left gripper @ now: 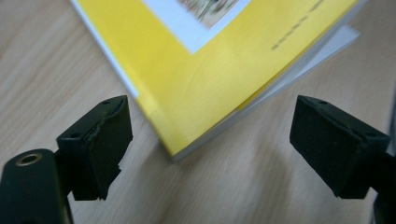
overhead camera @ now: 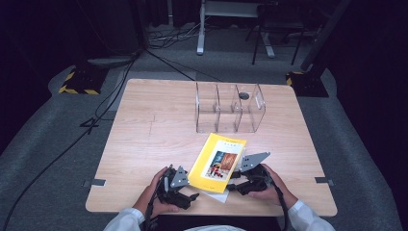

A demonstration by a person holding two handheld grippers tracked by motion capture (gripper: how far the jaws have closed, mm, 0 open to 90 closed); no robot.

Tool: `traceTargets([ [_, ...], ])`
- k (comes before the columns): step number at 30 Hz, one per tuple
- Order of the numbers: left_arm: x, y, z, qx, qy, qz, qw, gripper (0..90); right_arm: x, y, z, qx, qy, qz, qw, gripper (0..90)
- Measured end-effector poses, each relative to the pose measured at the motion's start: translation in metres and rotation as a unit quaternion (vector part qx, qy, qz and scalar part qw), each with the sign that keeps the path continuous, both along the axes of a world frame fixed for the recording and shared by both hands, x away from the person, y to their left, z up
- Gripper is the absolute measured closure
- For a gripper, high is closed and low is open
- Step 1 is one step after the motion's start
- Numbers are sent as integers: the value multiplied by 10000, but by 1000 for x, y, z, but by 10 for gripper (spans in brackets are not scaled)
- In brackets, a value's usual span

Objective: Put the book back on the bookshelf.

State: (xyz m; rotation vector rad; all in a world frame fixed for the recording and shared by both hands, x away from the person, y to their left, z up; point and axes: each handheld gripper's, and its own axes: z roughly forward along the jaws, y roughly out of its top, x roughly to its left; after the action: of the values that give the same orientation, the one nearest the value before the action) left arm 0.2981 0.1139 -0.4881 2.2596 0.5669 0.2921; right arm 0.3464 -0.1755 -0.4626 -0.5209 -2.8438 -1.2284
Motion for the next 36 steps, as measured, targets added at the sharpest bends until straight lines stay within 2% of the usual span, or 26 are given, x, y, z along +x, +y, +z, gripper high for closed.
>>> traceTargets([
  [2, -4, -6, 5, -117, -62, -84, 9999, 162, 0, 1, 2, 67, -9, -35, 10000, 529],
  [5, -8, -18, 7, -180, -159, -182, 9995, 161, 2, 2, 4, 231, -12, -109, 9997, 531],
  [8, -10, -30, 5, -100, -210, -254, 9994, 163, 3, 4, 8, 381, -49, -212, 9990, 531],
  [9, -10, -33, 4, 2, -255, -285, 9993, 163, 3, 5, 9, 416, -56, -228, 9989, 531],
  [11, -10, -37, 3, 20, -338, -167, 9993, 162, 5, 9, 14, 565, -77, -284, 9980, 531],
  [12, -8, -39, 4, -60, -400, -86, 9991, 168, 6, 10, 15, 608, -54, -306, 9977, 532],
  [16, -8, -39, 4, -123, -489, 12, 9987, 242, 8, 15, 17, 686, -91, -343, 9970, 534],
  [18, -6, -37, 3, -105, -555, 239, 9981, 345, 9, 16, 17, 739, -72, -368, 9966, 535],
  [20, -5, -36, 3, -151, -543, 282, 9980, 353, 9, 16, 18, 736, -68, -362, 9966, 535],
  [21, -4, -35, 4, -142, -575, 398, 9974, 414, 9, 15, 18, 766, -60, -365, 9964, 535],
  [22, -4, -35, 4, -142, -575, 398, 9974, 434, 10, 15, 17, 784, -35, -363, 9963, 533],
  [24, -3, -35, 7, -142, -698, 460, 9964, 448, 10, 15, 17, 785, -34, -363, 9962, 530],
  [25, -1, -34, 10, -156, -772, 463, 9958, 511, 10, 15, 17, 781, -38, -348, 9963, 524],
  [29, 2, -29, 20, -340, -869, 328, 9951, 659, 7, 11, 18, 757, -101, -341, 9965, 475],
  [34, 0, -31, 22, -281, -987, 234, 9944, 743, 4, 4, 20, 777, -152, -254, 9965, 438],
  [36, -1, -33, 25, -171, -1056, 98, 9942, 779, 0, -3, 26, 825, -294, -169, 9960, 408],
])
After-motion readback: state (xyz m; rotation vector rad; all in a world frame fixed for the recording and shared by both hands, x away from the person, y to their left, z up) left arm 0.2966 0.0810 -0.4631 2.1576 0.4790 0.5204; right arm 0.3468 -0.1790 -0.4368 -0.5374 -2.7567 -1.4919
